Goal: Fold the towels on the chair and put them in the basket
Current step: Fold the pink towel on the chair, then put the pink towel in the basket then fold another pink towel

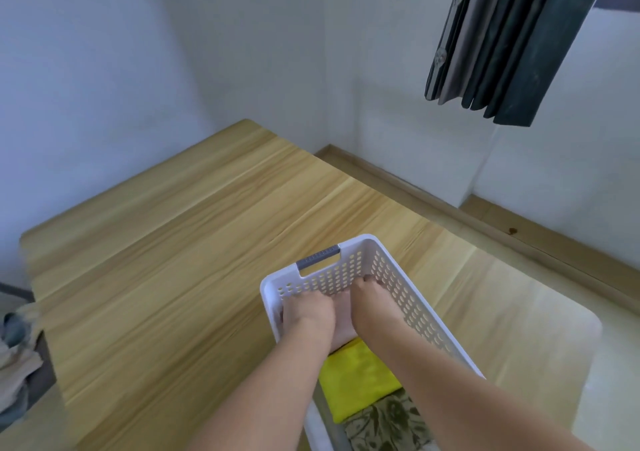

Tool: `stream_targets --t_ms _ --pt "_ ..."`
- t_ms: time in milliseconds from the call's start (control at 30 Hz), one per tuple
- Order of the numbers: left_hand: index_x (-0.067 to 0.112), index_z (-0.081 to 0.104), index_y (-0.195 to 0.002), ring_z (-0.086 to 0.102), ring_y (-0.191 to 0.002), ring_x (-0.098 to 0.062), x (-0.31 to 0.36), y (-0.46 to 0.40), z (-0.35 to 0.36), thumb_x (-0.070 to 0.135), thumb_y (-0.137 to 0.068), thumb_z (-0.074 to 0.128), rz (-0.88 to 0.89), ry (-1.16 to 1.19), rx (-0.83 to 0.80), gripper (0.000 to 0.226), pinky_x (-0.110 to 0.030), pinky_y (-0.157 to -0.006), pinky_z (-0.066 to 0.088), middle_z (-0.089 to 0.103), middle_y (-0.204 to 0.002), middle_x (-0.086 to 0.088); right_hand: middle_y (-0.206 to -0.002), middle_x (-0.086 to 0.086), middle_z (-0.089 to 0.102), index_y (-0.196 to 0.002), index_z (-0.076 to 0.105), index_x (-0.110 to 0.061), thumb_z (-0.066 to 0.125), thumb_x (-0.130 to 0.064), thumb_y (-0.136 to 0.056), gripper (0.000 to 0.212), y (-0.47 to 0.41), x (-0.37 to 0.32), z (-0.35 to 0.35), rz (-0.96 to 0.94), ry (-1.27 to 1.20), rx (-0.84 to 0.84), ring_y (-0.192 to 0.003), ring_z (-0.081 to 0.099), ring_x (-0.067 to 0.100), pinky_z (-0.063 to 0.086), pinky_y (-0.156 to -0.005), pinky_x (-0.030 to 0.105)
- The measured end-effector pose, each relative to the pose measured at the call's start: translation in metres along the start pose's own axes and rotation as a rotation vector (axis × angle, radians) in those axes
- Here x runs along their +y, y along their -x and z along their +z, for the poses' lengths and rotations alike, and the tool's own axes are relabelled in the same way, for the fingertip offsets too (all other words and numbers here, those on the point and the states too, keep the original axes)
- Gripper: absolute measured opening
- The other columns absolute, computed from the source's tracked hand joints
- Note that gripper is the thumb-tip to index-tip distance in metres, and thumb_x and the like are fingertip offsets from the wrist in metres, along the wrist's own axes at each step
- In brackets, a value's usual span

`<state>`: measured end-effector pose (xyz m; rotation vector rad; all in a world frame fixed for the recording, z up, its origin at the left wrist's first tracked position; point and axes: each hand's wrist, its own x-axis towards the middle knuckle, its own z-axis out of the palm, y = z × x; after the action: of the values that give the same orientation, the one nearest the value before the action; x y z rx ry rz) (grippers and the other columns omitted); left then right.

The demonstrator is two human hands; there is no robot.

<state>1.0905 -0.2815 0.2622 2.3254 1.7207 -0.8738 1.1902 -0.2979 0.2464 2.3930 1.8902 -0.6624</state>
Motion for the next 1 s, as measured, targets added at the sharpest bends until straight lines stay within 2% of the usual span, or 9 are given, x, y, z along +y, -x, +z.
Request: stream_targets --t_ms 100,167,233,333,500,633,767,900,1000 --pt "0.008 0.058 -0.122 0.054 -0.117 -0.03 -0.021 0.044 -0.022 0.005 -0.091 0.044 0.105 -0.052 0.208 0.033 -0.037 -0.094 0.042 0.059 -0.125 -0.012 -0.125 0.011 0.051 -0.117 0.047 -0.005 0.04 0.002 -0.09 0.029 0.041 0.0 -0.029 -0.036 -0.057 0.046 -0.113 0.053 0.028 0.039 -0.077 0.03" --pt "0.009 0.055 -0.118 0.053 -0.114 -0.03 -0.038 0.074 -0.028 0.008 -0.09 0.043 0.156 -0.041 0.334 0.031 -0.037 -0.094 0.039 0.059 -0.122 -0.012 -0.12 0.01 0.053 -0.111 0.048 -0.006 0.04 0.001 -0.09 0.024 0.072 -0.006 -0.048 -0.048 -0.096 0.071 -0.108 0.054 0.028 0.033 -0.071 0.028" --pt "0.01 0.052 -0.119 0.052 -0.115 -0.029 -0.056 0.1 -0.032 0.009 -0.09 0.041 0.175 0.0 0.432 0.031 -0.036 -0.095 0.038 0.058 -0.123 -0.011 -0.119 0.01 0.054 -0.111 0.049 -0.006 0.04 0.0 -0.089 0.024 0.101 -0.016 -0.063 -0.055 -0.133 0.105 -0.107 0.054 0.028 0.035 -0.072 0.028" --pt "0.01 0.049 -0.121 0.05 -0.119 -0.029 -0.084 0.134 -0.037 0.008 -0.091 0.039 0.209 0.057 0.519 0.032 -0.036 -0.096 0.039 0.053 -0.13 -0.01 -0.124 0.008 0.052 -0.121 0.048 -0.006 0.041 -0.003 -0.09 0.032 0.143 -0.038 -0.078 -0.043 -0.163 0.137 -0.112 0.052 0.028 0.04 -0.078 0.031" --pt "0.011 0.047 -0.118 0.049 -0.116 -0.026 -0.138 0.177 -0.042 0.011 -0.093 0.038 0.317 0.057 0.673 0.026 -0.034 -0.095 0.037 0.052 -0.125 -0.007 -0.128 0.006 0.052 -0.125 0.048 -0.009 0.042 -0.01 -0.093 0.033 0.204 -0.088 -0.089 0.009 -0.115 0.251 -0.115 0.049 0.026 0.035 -0.077 0.028" --pt "0.011 0.047 -0.125 0.048 -0.121 -0.027 -0.188 0.221 -0.044 0.016 -0.096 0.036 0.322 0.097 0.731 0.031 -0.036 -0.1 0.035 0.051 -0.132 -0.008 -0.135 0.006 0.05 -0.134 0.044 -0.009 0.044 -0.013 -0.093 0.042 0.25 -0.139 -0.101 -0.012 -0.101 0.322 -0.119 0.049 0.026 0.043 -0.089 0.031" --pt "0.009 0.046 -0.129 0.046 -0.125 -0.028 -0.228 0.249 -0.042 0.02 -0.099 0.033 0.285 0.1 0.766 0.034 -0.037 -0.102 0.035 0.05 -0.137 -0.01 -0.128 0.008 0.054 -0.126 0.05 -0.006 0.045 -0.013 -0.091 0.036 0.271 -0.175 -0.111 -0.037 -0.109 0.39 -0.113 0.051 0.027 0.043 -0.083 0.033" --pt "0.009 0.046 -0.13 0.046 -0.124 -0.028 -0.268 0.265 -0.028 0.026 -0.1 0.031 0.253 0.127 0.774 0.037 -0.037 -0.102 0.035 0.05 -0.137 -0.01 -0.126 0.006 0.053 -0.123 0.05 -0.009 0.044 -0.014 -0.09 0.034 0.285 -0.212 -0.106 -0.055 -0.117 0.377 -0.116 0.049 0.029 0.045 -0.087 0.036" --pt "0.009 0.044 -0.134 0.044 -0.128 -0.028 -0.301 0.275 -0.016 0.028 -0.1 0.032 0.263 0.144 0.769 0.041 -0.038 -0.104 0.035 0.047 -0.141 -0.011 -0.131 0.004 0.05 -0.125 0.048 -0.012 0.044 -0.013 -0.087 0.038 0.299 -0.245 -0.095 -0.016 -0.13 0.342 -0.121 0.046 0.03 0.043 -0.094 0.043"
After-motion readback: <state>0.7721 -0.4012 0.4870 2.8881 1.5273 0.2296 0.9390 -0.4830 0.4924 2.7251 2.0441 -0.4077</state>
